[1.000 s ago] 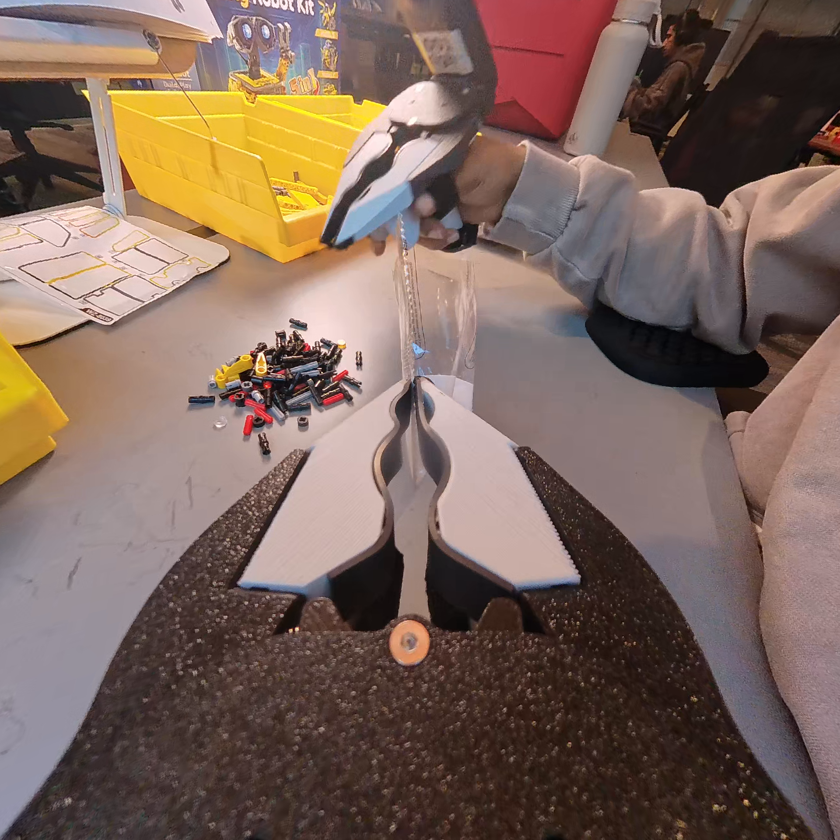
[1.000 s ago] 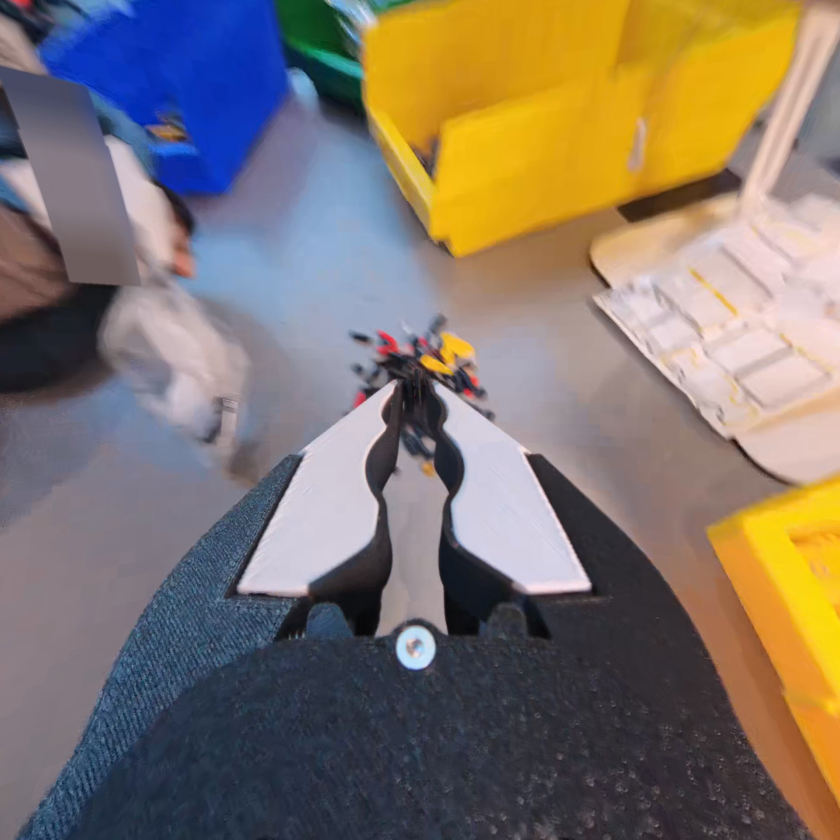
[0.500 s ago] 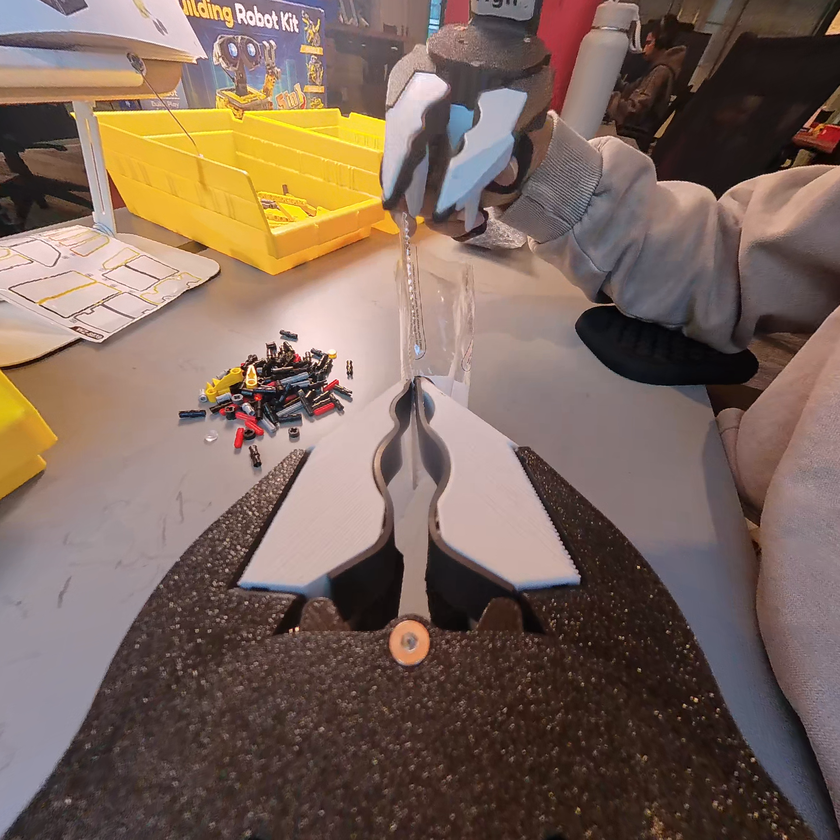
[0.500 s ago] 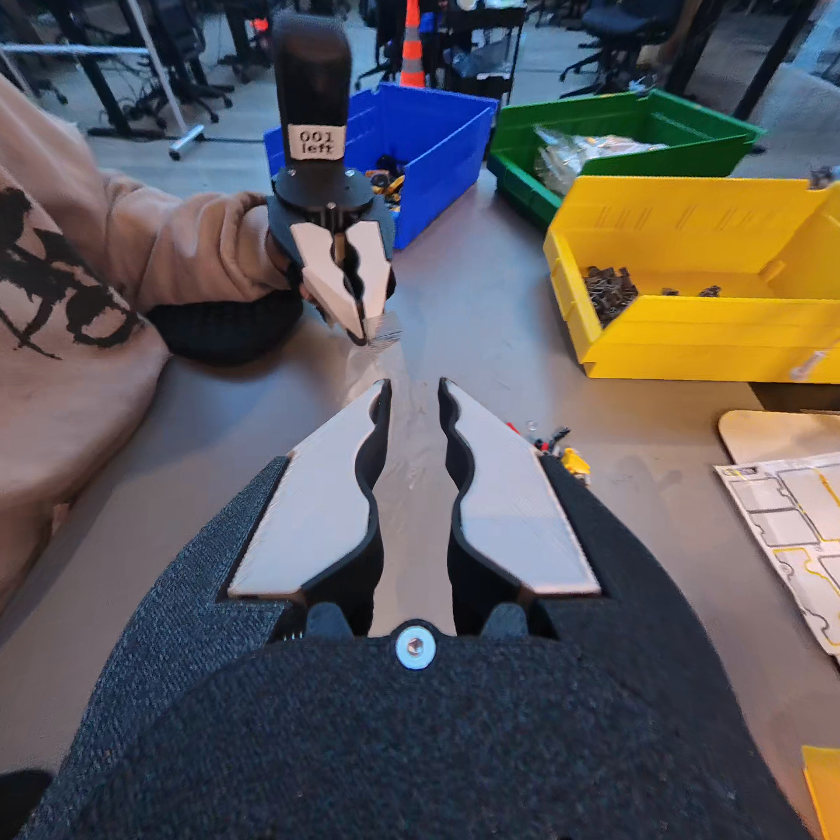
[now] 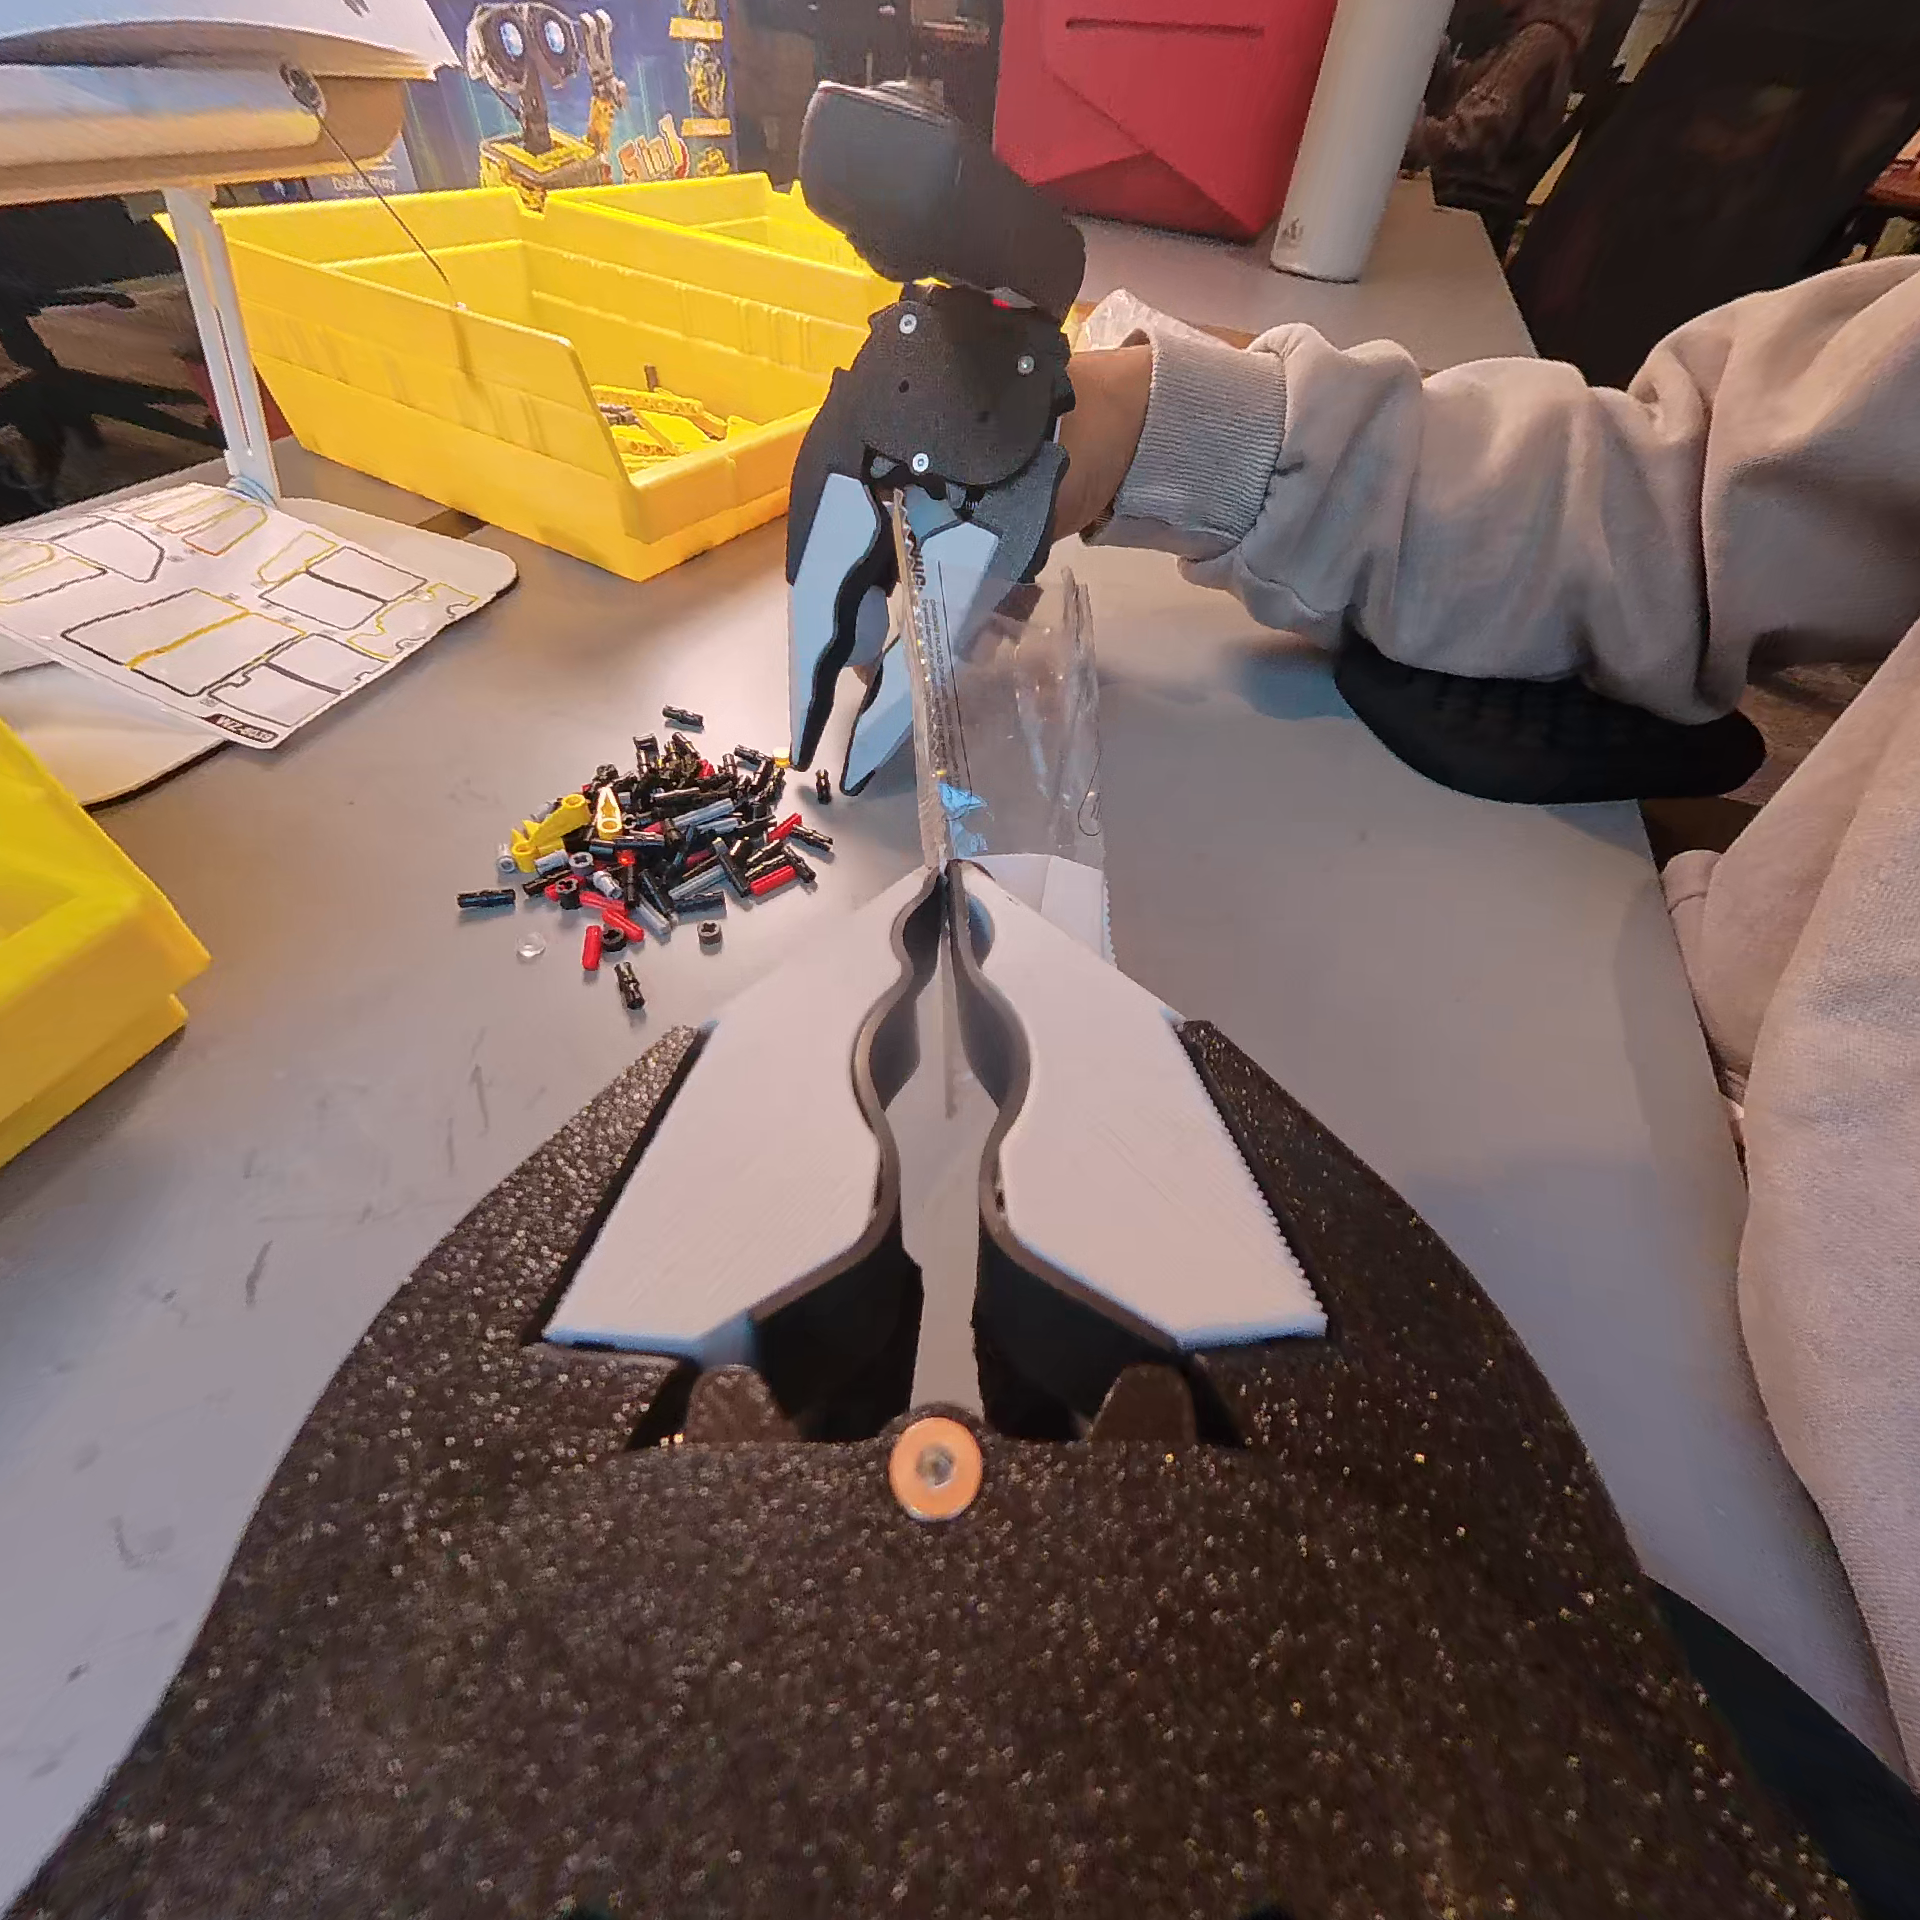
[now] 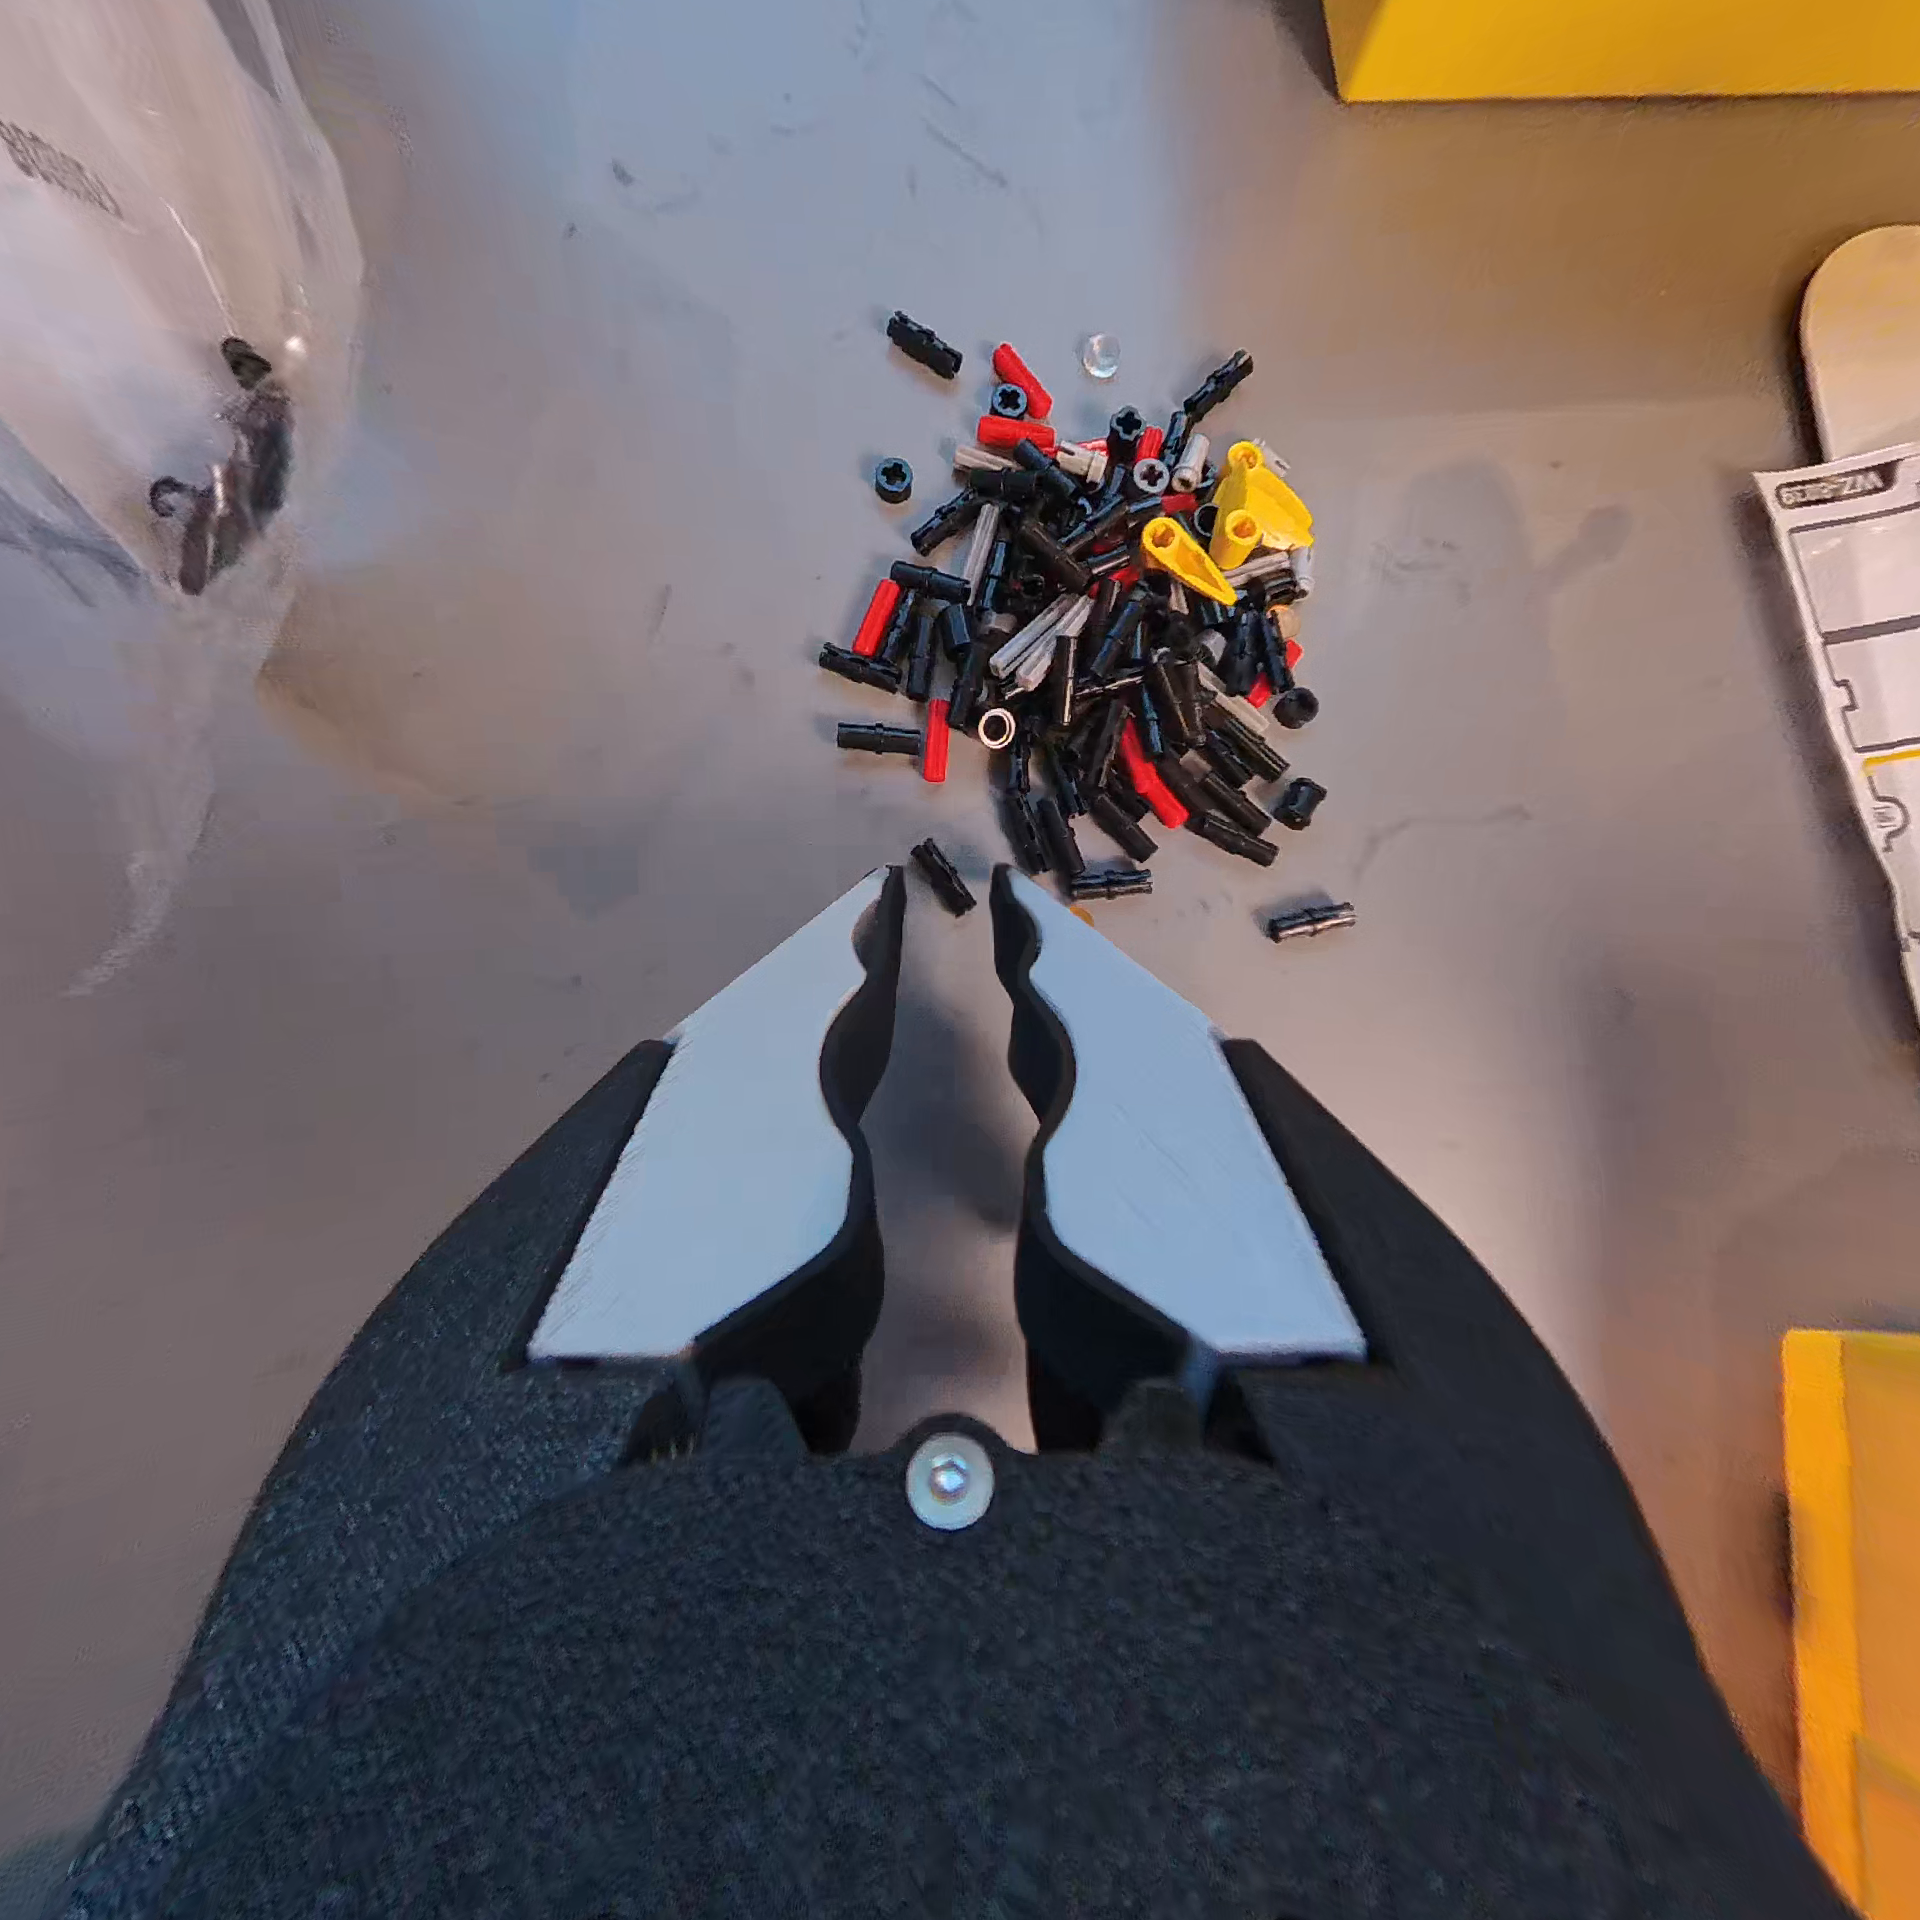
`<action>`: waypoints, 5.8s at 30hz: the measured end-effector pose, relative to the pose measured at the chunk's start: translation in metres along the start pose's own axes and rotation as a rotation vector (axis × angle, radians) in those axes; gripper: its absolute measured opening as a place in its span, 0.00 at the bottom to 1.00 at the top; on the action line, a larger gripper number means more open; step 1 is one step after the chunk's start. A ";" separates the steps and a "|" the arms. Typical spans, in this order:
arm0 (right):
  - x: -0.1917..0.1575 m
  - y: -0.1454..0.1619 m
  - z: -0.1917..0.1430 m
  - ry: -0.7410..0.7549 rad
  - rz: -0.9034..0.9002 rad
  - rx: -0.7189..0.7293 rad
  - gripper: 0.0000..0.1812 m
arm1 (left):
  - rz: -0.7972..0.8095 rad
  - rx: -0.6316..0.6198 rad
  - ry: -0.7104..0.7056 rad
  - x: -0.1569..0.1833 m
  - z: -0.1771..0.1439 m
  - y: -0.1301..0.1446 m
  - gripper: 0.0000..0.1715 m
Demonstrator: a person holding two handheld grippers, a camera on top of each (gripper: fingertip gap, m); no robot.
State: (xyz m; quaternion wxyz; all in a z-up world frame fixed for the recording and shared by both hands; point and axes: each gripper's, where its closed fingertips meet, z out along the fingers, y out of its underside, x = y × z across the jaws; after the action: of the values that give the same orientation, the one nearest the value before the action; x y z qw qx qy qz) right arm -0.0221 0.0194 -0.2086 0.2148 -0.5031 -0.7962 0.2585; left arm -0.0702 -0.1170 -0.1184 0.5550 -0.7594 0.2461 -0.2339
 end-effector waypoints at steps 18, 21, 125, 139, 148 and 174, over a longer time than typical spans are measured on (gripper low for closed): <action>-0.064 -0.094 -0.065 -0.184 -0.121 0.397 0.09 | -0.010 -0.019 -0.004 -0.002 0.010 0.009 0.00; -0.054 -0.103 -0.076 -0.195 -0.054 0.497 0.10 | -0.007 -0.027 -0.005 -0.001 0.011 0.010 0.00; -0.048 -0.045 0.033 -0.053 0.001 0.039 0.14 | 0.031 -0.066 0.128 0.011 -0.021 0.016 0.00; -0.042 -0.067 0.011 -0.078 0.033 0.168 0.02 | -0.008 -0.065 0.080 -0.005 -0.031 0.021 0.00; -0.060 -0.120 -0.052 -0.141 -0.038 0.432 0.00 | -0.033 -0.039 0.049 -0.014 -0.036 0.021 0.00; -0.094 -0.095 0.068 -0.140 -0.060 0.064 0.12 | -0.072 -0.054 0.258 0.018 -0.066 0.030 0.00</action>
State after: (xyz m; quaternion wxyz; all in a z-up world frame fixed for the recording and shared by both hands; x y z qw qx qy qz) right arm -0.0910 -0.1138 -0.2096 0.1822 -0.4525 -0.8154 0.3117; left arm -0.1017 -0.1841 -0.1274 0.4894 -0.7459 0.2942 -0.3428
